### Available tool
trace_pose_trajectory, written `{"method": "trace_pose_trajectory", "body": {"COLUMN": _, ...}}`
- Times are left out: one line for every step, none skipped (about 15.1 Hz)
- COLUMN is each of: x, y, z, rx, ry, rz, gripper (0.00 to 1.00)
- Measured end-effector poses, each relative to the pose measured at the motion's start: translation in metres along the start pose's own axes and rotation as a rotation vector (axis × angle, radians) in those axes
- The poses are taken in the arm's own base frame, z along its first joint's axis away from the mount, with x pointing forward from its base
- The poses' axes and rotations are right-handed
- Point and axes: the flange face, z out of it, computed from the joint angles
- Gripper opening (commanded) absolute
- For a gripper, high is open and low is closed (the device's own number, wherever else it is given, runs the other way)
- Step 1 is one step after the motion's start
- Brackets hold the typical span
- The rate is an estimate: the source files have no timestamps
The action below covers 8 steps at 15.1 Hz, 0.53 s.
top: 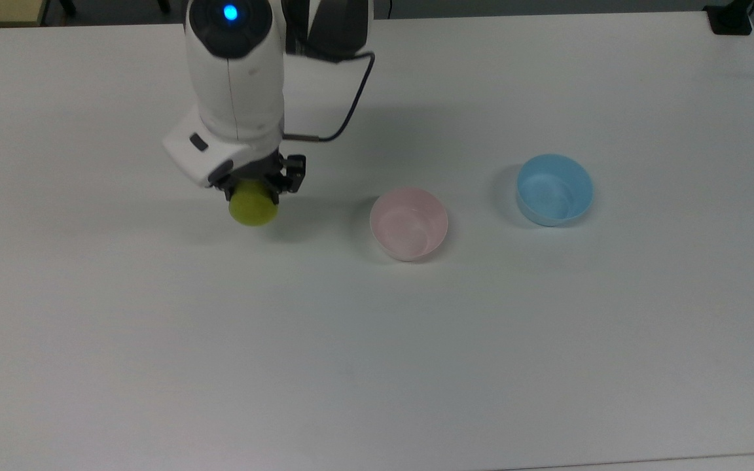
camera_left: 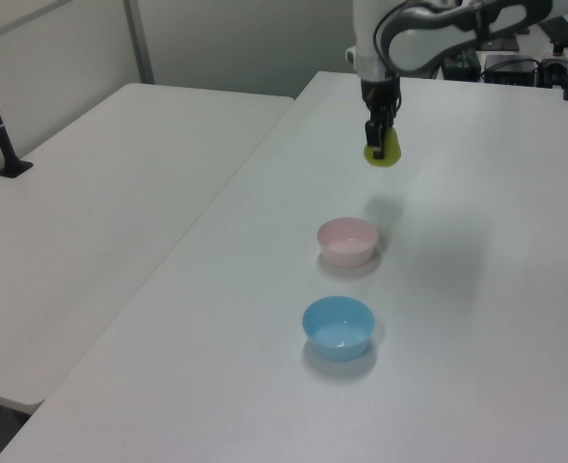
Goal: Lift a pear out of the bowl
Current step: 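Lower the pear onto the table beside the pink bowl, then open the gripper, release the pear, and raise the gripper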
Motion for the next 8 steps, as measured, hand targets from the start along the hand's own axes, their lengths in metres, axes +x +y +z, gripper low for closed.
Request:
{"method": "trace_pose_trajectory", "body": {"x": 0.004, "y": -0.002, "z": 0.013, "rx": 0.001, "ry": -0.003, "rz": -0.003, "gripper": 0.55}}
{"method": "trace_pose_trajectory", "body": {"x": 0.008, "y": -0.005, "z": 0.026, "rx": 0.001, "ry": -0.005, "rz": -0.007, "gripper": 0.62}}
{"method": "trace_pose_trajectory", "body": {"x": 0.012, "y": -0.007, "z": 0.038, "rx": 0.002, "ry": -0.004, "rz": -0.011, "gripper": 0.7}}
{"method": "trace_pose_trajectory", "body": {"x": 0.014, "y": -0.01, "z": 0.048, "rx": 0.003, "ry": -0.005, "rz": -0.015, "gripper": 0.77}}
{"method": "trace_pose_trajectory", "body": {"x": 0.016, "y": -0.012, "z": 0.055, "rx": 0.003, "ry": -0.008, "rz": -0.019, "gripper": 1.0}}
{"method": "trace_pose_trajectory", "body": {"x": 0.017, "y": -0.014, "z": 0.062, "rx": 0.003, "ry": -0.011, "rz": -0.022, "gripper": 1.0}}
{"method": "trace_pose_trajectory", "body": {"x": 0.018, "y": -0.015, "z": 0.063, "rx": 0.003, "ry": -0.013, "rz": -0.022, "gripper": 1.0}}
{"method": "trace_pose_trajectory", "body": {"x": 0.018, "y": -0.015, "z": 0.063, "rx": 0.003, "ry": -0.013, "rz": -0.023, "gripper": 1.0}}
